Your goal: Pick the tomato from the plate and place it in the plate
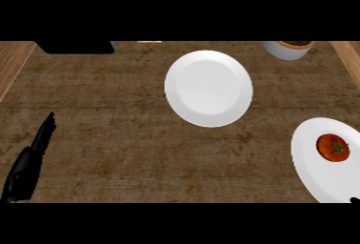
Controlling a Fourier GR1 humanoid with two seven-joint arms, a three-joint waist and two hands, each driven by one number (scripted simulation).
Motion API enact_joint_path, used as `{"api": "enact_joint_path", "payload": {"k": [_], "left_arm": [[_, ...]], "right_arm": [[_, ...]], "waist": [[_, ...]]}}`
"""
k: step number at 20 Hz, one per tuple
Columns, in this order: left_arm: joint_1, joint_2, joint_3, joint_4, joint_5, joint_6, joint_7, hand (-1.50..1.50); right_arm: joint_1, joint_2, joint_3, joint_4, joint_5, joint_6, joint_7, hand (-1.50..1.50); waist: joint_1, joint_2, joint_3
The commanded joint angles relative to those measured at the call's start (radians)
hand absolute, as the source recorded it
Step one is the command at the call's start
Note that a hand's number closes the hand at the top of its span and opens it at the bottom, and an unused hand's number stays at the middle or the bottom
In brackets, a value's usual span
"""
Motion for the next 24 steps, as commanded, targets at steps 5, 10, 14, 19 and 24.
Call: {"api": "enact_joint_path", "payload": {"k": [5, 10, 14, 19, 24], "left_arm": [[-0.038, -0.007, 0.018, 0.012, -0.002, -0.038, 0.03, 0.0], [-0.008, -0.015, 0.035, -0.001, -0.015, -0.04, 0.031, 0.0], [-0.028, -0.039, 0.027, 0.033, -0.028, -0.05, -0.004, 0.0], [-0.032, -0.072, 0.052, 0.044, -0.07, -0.046, 0.005, 0.0], [0.028, -0.058, 0.089, -0.063, -0.055, -0.104, 0.034, 0.0]], "right_arm": [[-0.078, -0.196, 0.025, 0.022, 0.091, 0.06, 0.392, -1.5], [-0.171, -0.282, 0.0, 0.165, 0.071, 0.194, 0.449, -1.5], [-0.205, -0.315, 0.071, 0.256, 0.153, 0.244, 0.493, -1.5], [-0.254, -0.313, 0.04, 0.257, 0.159, 0.355, 0.521, -1.5], [-0.387, -0.247, 0.044, 0.537, 0.204, 0.4, 0.36, -1.5]], "waist": [[0.006, 0.0, 0.001], [0.006, -0.002, 0.002], [0.008, 0.0, 0.002], [-0.002, -0.004, 0.002], [0.005, -0.004, 0.003]]}}
